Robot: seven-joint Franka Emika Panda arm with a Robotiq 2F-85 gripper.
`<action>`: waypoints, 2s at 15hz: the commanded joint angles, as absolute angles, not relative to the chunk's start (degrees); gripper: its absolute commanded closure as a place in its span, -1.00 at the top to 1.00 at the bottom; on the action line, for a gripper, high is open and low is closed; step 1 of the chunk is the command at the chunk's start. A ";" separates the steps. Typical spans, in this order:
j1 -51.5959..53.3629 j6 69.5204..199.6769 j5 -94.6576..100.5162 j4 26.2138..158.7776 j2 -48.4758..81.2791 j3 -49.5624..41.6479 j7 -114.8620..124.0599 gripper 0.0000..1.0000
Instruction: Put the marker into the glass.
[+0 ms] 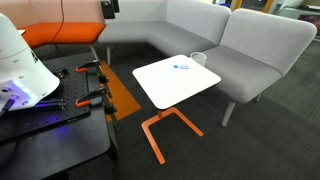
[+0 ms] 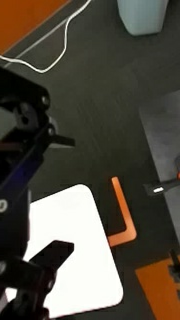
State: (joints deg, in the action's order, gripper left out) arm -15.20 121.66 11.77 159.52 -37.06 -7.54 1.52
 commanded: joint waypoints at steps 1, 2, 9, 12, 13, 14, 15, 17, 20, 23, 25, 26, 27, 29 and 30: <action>-14.93 121.48 11.94 159.42 -37.09 -7.80 1.66 1.00; -14.93 121.48 11.94 159.42 -37.09 -7.80 1.66 1.00; -11.80 123.00 9.45 157.53 -32.77 -5.07 4.90 1.00; -7.09 127.01 6.36 154.72 -25.58 0.76 12.51 1.00; -5.72 128.68 5.30 152.97 -21.76 2.90 16.09 1.00; -4.80 129.69 4.63 150.97 -17.90 4.57 19.42 1.00; -3.81 130.66 3.49 148.68 -13.76 5.75 22.25 1.00; -2.62 132.26 2.25 143.50 -5.36 7.32 28.08 1.00; -0.01 135.87 -0.68 135.04 7.17 6.52 31.10 1.00; 2.48 139.49 -4.70 126.22 19.13 5.85 29.81 1.00; 3.97 140.81 -7.23 120.64 25.91 5.22 29.59 1.00; 4.70 141.10 -8.12 117.71 29.02 4.74 29.73 1.00; 5.77 141.80 -8.01 114.84 32.13 3.68 30.40 1.00; 7.38 143.84 -7.68 109.93 37.06 1.53 30.94 1.00; 7.92 145.38 -7.48 107.67 39.27 0.82 30.37 1.00</action>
